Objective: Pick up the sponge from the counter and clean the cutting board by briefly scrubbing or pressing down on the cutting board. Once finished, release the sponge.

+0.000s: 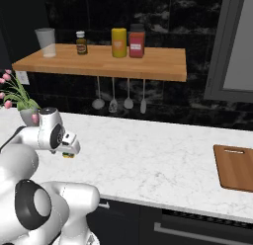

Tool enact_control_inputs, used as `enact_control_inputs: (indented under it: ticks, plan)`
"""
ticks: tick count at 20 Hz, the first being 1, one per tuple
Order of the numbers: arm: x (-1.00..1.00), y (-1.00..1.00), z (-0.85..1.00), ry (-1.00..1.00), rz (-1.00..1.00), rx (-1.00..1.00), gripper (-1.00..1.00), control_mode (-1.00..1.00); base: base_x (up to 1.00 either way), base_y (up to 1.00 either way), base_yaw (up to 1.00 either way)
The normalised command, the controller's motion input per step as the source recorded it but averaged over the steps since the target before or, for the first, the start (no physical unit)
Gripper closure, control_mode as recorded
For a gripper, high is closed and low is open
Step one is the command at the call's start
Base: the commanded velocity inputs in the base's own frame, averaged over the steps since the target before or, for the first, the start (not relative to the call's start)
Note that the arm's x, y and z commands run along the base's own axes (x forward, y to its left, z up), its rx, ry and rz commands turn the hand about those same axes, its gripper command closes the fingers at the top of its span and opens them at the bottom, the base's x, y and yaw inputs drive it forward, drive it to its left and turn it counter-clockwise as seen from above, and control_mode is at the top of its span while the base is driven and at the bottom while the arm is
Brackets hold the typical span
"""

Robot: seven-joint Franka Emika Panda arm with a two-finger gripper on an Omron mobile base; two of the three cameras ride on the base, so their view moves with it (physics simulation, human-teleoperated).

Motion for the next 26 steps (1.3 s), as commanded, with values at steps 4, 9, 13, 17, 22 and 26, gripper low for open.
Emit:
enact_control_inputs:
  ticks: [4,9,13,17,22,26]
  plan:
    - [0.3,0.0,-0.03,0.0,0.0,0.0,-1.0,-1.0,0.0,0.0,0.0]
    - [0.2,0.01,-0.1,0.0,0.0,0.0,-1.0,-1.0,0.0,0.0,0.0]
    - [0.16,0.03,-0.1,0.0,0.0,0.0,-1.0,-1.0,0.0,0.0,0.0]
    - [0.15,0.03,-0.11,0.0,0.0,0.0,-1.0,-1.0,0.0,0.0,0.0]
    - [0.14,0.03,-0.17,0.0,0.0,0.0,-1.0,-1.0,0.0,0.0,0.0]
    - [0.11,0.06,-0.23,0.0,0.0,0.0,-1.0,-1.0,0.0,0.0,0.0]
